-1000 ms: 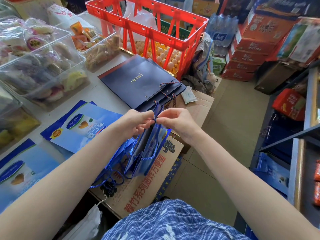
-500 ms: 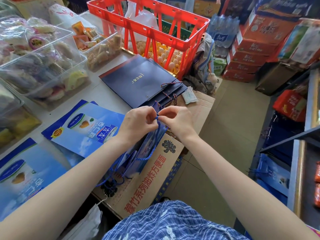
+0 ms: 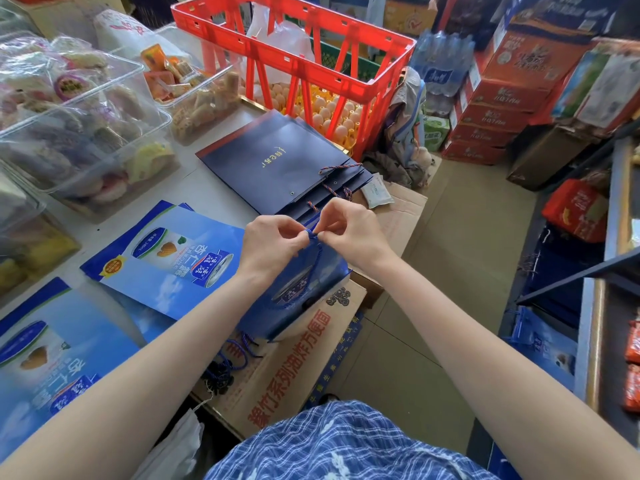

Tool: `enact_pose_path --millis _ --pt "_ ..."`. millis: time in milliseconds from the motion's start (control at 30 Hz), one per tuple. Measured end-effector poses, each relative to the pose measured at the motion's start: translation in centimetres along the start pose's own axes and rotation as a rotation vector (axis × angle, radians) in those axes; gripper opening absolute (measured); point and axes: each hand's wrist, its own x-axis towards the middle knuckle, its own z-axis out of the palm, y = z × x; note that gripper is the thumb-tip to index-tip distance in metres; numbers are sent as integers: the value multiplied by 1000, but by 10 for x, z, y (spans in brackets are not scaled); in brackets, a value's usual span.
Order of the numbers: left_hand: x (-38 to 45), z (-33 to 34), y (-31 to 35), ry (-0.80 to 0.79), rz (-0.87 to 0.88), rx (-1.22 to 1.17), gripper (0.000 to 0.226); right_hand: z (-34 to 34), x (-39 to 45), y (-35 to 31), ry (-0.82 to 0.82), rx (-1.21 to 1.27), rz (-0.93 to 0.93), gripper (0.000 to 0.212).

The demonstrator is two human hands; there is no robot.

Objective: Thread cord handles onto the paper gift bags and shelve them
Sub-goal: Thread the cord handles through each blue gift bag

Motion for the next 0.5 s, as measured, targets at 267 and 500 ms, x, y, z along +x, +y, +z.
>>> enact_pose_path --millis 267,500 --pt "8 -8 -6 -250 2 -137 19 -11 3 -1 -154 187 76 33" --pt "10 -10 -7 -336 -25 -253 9 -16 2 2 -175 339 104 32"
